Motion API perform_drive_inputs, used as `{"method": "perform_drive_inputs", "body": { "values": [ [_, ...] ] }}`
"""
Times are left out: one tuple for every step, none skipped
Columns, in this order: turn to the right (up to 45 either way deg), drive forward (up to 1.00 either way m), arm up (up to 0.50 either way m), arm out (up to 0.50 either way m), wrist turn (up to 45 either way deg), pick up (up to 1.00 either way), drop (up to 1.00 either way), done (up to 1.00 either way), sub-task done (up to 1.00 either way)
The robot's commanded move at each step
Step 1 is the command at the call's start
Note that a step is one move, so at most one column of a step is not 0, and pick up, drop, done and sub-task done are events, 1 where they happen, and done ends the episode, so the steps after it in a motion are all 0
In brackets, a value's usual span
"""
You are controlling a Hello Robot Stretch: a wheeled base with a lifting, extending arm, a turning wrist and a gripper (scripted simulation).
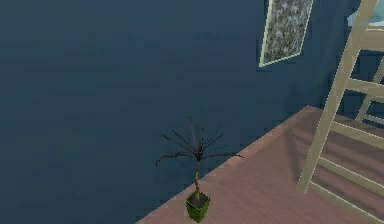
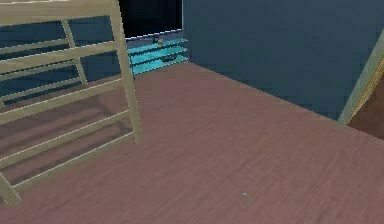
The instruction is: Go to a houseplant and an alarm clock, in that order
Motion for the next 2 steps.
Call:
{"method": "perform_drive_inputs", "body": {
  "values": [
    [-45.0, 0.00, 0.00, 0.00, 0.0, 0.00, 0.00, 0.00, 0.00],
    [-45.0, 0.00, 0.00, 0.00, 0.0, 0.00, 0.00, 0.00, 0.00]
  ]
}}
